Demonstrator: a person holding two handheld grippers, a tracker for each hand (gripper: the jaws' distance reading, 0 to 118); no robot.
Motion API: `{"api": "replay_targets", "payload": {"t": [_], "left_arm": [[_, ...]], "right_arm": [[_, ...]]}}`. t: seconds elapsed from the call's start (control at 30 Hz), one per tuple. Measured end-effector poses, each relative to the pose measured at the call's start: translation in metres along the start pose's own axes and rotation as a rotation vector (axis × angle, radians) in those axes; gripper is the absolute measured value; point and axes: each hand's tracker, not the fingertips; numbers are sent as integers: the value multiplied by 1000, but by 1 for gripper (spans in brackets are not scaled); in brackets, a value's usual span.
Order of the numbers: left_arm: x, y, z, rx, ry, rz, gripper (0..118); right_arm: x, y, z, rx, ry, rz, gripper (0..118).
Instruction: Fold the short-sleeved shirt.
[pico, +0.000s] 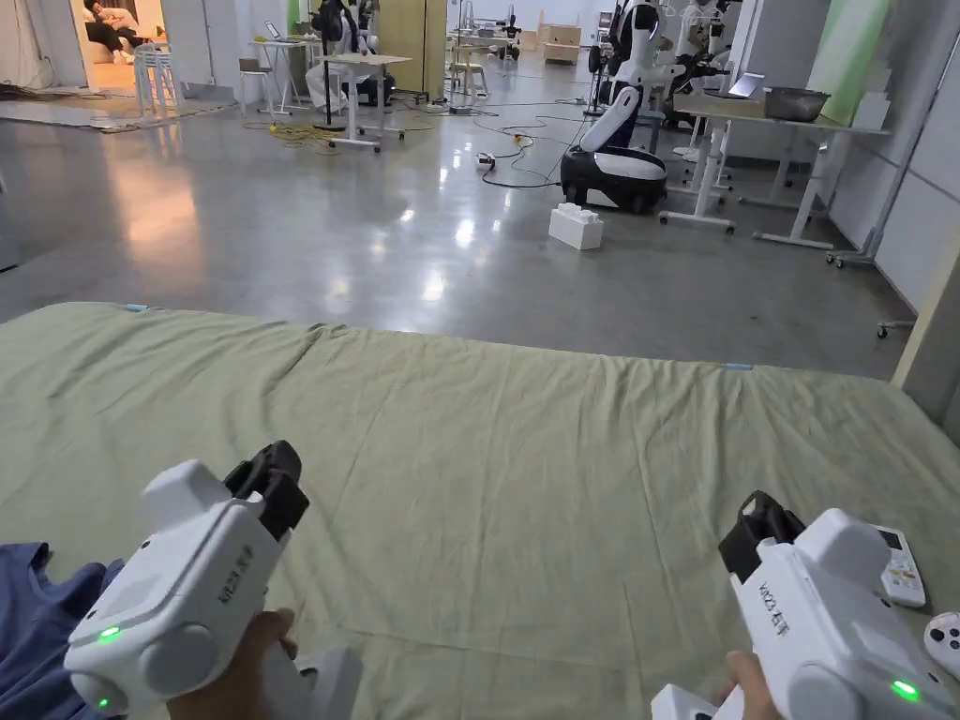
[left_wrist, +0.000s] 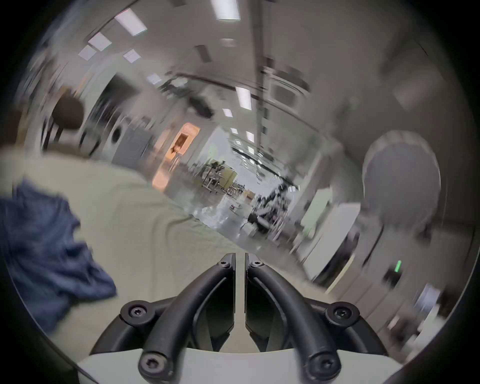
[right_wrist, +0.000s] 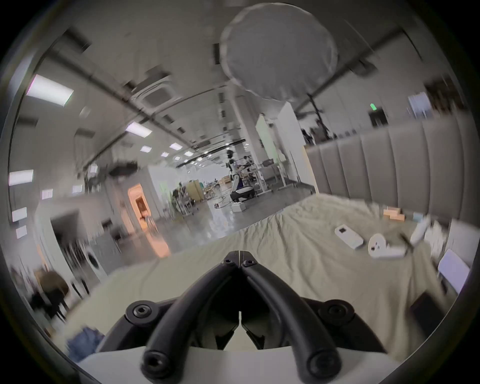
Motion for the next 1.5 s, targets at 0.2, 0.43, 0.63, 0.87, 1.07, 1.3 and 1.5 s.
{"api": "replay_targets", "payload": {"t": [0.2,0.43,0.63,0.87,1.07,1.3,1.5], "left_arm": [[41,-20,-5,-72,32,-919,7],[45,-62,-4,-89,-32,-1809,6],[48,-47,-5,-128,13,-1443,6],[45,-14,5,-67,-4,-691,6],[44,-5,4,-21,50,-369,6],[57,-5,11,-42,38,-540,6],[34,6,6,-157,93,-555,6]], "right_arm": [[-42,-5,-1,57,68,719,0],[-62,-44,0,190,105,1580,0],[-60,-29,4,161,92,1425,0],[-39,-5,-4,15,31,700,0],[-26,-3,-2,-30,-21,389,0],[-38,-3,4,6,3,477,0],[-45,-13,4,-20,34,479,0]]}}
